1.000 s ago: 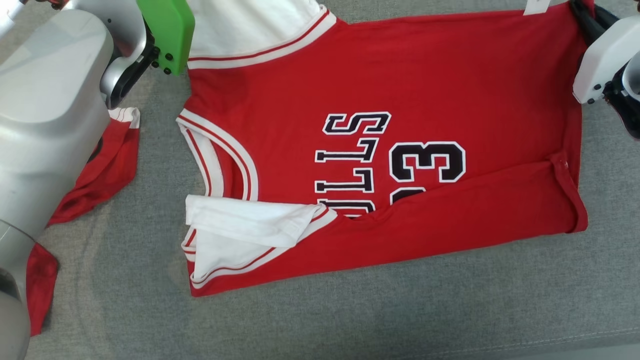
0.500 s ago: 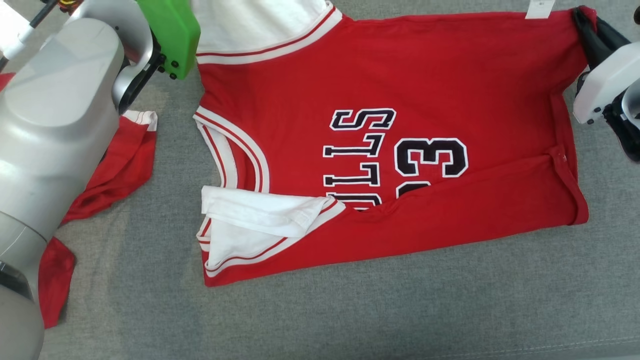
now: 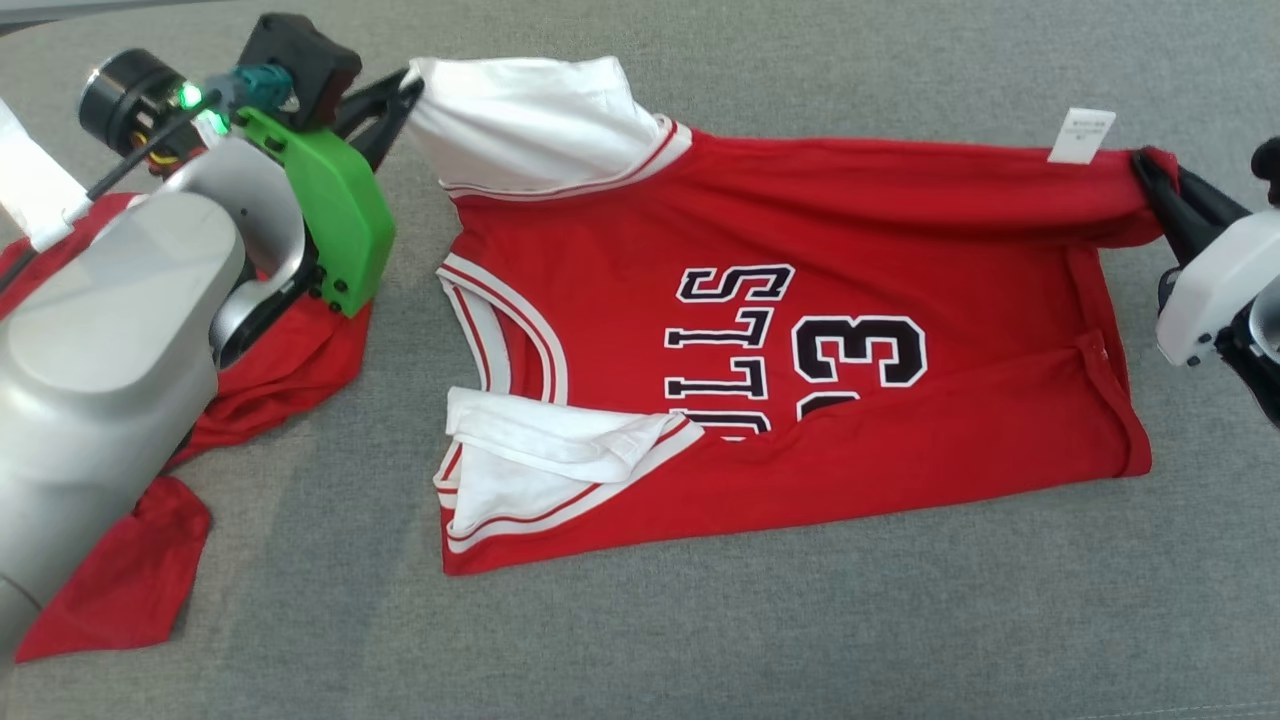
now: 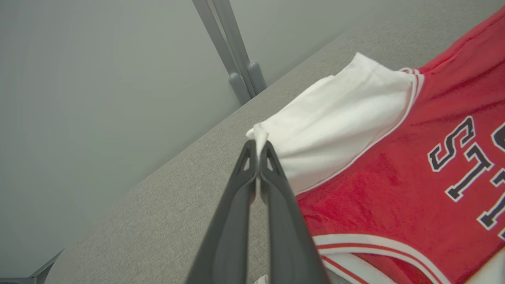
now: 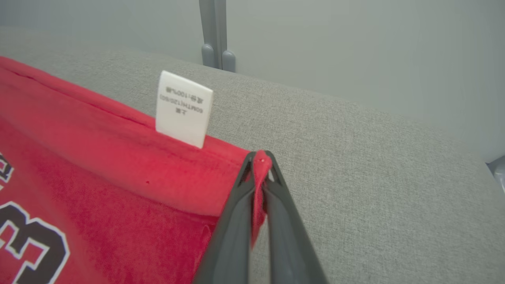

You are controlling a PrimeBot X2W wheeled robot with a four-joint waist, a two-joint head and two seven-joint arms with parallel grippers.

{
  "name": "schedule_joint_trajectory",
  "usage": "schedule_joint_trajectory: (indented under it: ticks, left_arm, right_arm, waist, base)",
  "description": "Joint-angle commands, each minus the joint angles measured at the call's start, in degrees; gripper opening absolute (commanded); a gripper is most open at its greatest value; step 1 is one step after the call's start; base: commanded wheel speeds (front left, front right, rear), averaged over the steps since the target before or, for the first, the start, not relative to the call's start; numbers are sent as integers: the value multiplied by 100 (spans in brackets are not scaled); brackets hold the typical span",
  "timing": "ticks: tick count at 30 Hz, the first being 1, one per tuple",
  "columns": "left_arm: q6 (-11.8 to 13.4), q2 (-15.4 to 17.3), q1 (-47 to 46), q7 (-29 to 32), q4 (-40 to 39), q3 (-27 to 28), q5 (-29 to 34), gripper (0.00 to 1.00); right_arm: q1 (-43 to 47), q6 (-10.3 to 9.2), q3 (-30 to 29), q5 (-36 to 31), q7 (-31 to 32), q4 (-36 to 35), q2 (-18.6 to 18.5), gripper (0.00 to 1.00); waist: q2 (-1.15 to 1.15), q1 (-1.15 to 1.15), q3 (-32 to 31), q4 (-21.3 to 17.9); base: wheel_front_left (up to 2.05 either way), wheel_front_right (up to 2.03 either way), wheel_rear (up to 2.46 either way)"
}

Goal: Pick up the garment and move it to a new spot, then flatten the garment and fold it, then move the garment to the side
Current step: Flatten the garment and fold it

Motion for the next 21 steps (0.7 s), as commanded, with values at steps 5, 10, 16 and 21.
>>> schedule_joint_trajectory:
  ticks: [5,10,16,21]
  left_arm:
    - [52,476,543,363,-833,-127,-92,0]
    - [191,1015,1048,790,-1763,-232,-133,0]
    - [427,1554,1664,1181,-2764,-281,-368,0]
    - [509,1820,2173,1531,-3381,-336,-403,0]
  right_arm:
    - [354,-9,273,217,73,-244,-331,0]
    - [647,-9,496,450,122,-502,-544,0]
    - [954,-9,794,679,240,-800,-753,0]
    - [1111,-9,1080,780,284,-1022,-891,0]
  waist:
    - [0,0,-367,160]
    - [0,0,-527,169]
    - [0,0,-672,144]
    - [0,0,-764,92]
  base:
    - [0,0,0]
    - [0,0,0]
    - [0,0,0]
    - [0,0,0]
